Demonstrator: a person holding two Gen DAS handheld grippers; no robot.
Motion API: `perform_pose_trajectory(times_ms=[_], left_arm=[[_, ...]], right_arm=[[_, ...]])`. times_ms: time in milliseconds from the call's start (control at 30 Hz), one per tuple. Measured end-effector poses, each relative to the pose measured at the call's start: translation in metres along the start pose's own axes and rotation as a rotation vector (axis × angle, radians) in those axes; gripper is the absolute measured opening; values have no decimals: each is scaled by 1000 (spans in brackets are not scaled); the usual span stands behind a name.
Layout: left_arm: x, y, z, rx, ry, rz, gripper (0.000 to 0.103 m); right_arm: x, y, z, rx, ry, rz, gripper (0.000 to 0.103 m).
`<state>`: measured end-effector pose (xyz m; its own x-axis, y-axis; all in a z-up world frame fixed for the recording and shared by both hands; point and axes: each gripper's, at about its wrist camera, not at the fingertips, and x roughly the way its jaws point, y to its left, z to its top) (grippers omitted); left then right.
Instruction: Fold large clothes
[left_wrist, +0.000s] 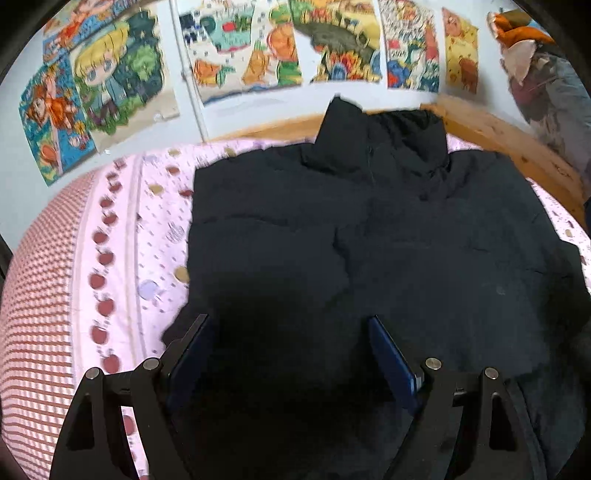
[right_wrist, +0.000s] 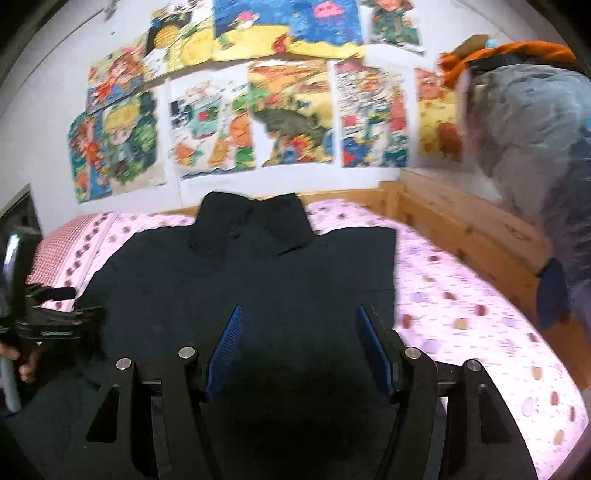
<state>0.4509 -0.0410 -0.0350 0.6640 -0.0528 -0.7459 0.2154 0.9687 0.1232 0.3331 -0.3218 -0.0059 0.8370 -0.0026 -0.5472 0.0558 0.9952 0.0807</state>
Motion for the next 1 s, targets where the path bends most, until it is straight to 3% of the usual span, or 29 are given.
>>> perform_pose_trajectory(times_ms=[133,233,433,633,1000], left_arm=[[17,-2,-9,1,35,4,88],[27,-3,-14,-4,47,-5,92],[47,-15,-28,17,45,32,95],[61,-27,-36,37,51,71,97],[59,-30,-43,30,44,62,98]], right_arm=[[51,14,-22,-79,181,44,58],[78,7,-42,-33,276,85,59],[90,2,-61,6,262,122,61],[109,3,-73,1,272,102,61],[106,6,-75,-6,248,94,63]])
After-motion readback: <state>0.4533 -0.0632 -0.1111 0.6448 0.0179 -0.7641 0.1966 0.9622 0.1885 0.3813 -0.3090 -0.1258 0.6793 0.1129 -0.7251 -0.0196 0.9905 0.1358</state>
